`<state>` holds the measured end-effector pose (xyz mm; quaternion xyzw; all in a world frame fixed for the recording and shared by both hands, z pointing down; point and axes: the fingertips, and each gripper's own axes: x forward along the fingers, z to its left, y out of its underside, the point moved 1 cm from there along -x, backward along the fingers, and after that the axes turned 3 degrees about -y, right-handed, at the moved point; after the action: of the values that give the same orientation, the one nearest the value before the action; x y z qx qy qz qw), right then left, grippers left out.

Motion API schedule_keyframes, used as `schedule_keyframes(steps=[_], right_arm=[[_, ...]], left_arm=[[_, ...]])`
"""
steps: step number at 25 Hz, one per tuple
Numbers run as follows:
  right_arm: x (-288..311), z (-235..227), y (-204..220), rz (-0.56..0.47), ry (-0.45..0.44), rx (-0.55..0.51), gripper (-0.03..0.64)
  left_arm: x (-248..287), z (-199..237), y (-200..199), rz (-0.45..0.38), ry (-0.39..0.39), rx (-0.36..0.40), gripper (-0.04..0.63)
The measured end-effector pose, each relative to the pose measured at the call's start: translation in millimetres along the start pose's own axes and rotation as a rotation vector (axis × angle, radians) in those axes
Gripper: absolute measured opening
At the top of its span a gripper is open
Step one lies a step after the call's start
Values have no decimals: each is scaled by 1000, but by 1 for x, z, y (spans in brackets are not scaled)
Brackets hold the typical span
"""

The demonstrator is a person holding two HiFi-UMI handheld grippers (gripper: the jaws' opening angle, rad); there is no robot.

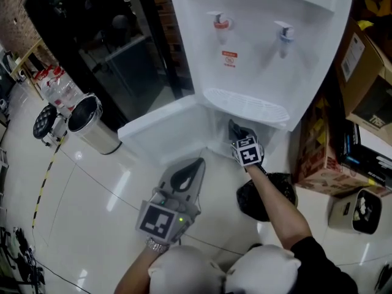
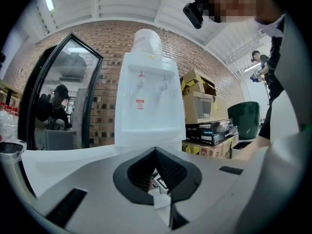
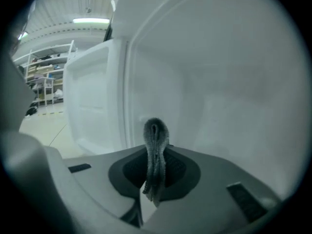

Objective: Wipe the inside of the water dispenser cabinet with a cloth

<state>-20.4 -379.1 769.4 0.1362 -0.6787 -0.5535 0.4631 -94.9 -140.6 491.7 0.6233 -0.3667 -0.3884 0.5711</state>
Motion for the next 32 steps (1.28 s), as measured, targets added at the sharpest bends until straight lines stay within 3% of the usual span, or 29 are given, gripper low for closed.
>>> schedule_keyframes(steps=[3, 7, 10, 13, 18, 24, 28, 32], right_arm=[[-38, -13, -34, -86, 173, 85, 25], [-83, -24, -63, -166, 398, 99, 25], [-106, -33, -71, -198, 512, 119, 25], [-120, -49, -59, -167, 591, 153, 25], [-116, -61, -4, -45, 620, 277, 25], [-112, -59, 30, 49, 573, 400, 25], [-106, -50, 17, -18, 491, 434, 25], [-122, -49, -32, -156, 526, 323, 25]], left_arm=[[2, -1, -1, -7, 3, 2, 2], [5, -7, -6, -28, 23, 8, 2], [4, -11, -8, -35, 35, 11, 2], [1, -13, -12, -47, 37, 9, 2], [-1, -16, -16, -58, 47, 13, 2], [-3, -17, -19, -62, 44, 12, 2], [-4, -18, -20, -65, 44, 14, 2], [-5, -17, -20, -65, 41, 14, 2]])
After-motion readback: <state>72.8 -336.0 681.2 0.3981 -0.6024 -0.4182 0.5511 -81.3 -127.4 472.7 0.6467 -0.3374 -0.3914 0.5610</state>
